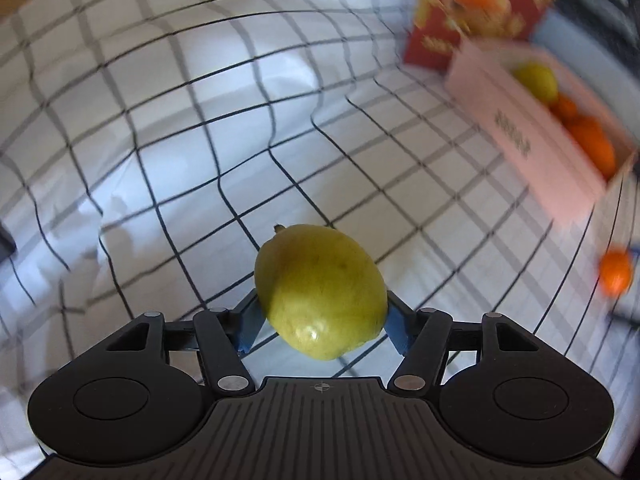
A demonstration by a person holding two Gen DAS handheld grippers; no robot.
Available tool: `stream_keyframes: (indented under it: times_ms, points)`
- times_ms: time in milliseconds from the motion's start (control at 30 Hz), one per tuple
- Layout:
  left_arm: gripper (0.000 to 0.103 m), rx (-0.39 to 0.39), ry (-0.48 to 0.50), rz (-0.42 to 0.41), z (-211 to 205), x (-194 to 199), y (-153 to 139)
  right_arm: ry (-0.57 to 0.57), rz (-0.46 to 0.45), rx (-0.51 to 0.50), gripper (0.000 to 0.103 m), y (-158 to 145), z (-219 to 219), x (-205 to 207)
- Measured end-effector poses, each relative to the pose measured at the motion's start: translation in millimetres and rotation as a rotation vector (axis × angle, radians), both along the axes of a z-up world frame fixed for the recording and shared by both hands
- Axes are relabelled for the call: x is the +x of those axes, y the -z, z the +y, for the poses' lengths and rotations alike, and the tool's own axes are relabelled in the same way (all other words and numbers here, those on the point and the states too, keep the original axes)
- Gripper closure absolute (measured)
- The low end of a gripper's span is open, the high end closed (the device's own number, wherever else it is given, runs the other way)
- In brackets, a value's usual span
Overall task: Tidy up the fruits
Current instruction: 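Carry the held pear toward the box with left tool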
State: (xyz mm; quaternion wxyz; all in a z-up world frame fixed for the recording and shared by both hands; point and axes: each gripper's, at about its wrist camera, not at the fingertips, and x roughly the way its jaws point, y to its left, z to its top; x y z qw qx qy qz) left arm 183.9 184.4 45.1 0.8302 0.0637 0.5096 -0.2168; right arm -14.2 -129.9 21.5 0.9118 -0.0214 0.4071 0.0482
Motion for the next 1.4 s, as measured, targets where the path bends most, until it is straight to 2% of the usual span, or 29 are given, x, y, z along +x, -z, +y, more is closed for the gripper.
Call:
stream_keyframes:
  times_ms: [367,433,567,667,733,867,967,1133,1233,1333,1400]
  points:
    - [0.032,-0.185,-0.256,0.03,7.4,29.0,-0.4,0.002,-0.004,-0.003,0.0,0.6,1.0,1.0]
    - [0.032,-0.18,-0.285,0.023,2.9,32.4,-1.4,0.005,-0.006,-0.004,0.0,0.6,1.0,0.5]
    - [0.032,-0.122,-0.316,-0.02,-5.7,33.3,-5.3,0.007,-0.008,-0.004,0.0,0.8,1.6,-1.0]
    - [0.033,-0.034,-0.295,-0.111,-15.6,24.8,-8.3,0.007,-0.008,-0.004,0.0,0.8,1.3,-0.8]
    - [0.033,-0.011,-0.279,-0.162,-19.4,15.1,-11.1,0.003,-0.007,-0.004,0.0,0.7,0.9,-0.8]
    - [0.033,-0.063,-0.258,-0.198,-22.8,-10.2,-13.6,-0.007,-0.013,-0.003,0.0,1.1,0.0,-2.0]
    - [0.033,-0.083,-0.232,-0.206,-34.1,-35.4,-12.4,-0.014,-0.02,-0.002,0.0,1.5,-0.3,-2.6]
    - [0.033,-0.199,-0.202,-0.191,-52.4,-93.1,-11.4,-0.023,-0.028,-0.003,0.0,1.2,-1.0,-3.7]
    - [0.033,-0.229,-0.185,-0.194,-67.2,-127.6,-8.9,-0.031,-0.018,-0.004,0.0,0.5,-0.9,-1.5]
    - [0.033,-0.218,-0.16,-0.194,-85.1,-155.3,-2.4,-0.05,-0.011,0.0,0.005,-1.4,0.1,1.1]
    - [0.033,-0.193,-0.144,-0.192,-95.8,-169.2,0.9,-0.076,-0.024,-0.009,0.014,-3.3,3.7,1.4]
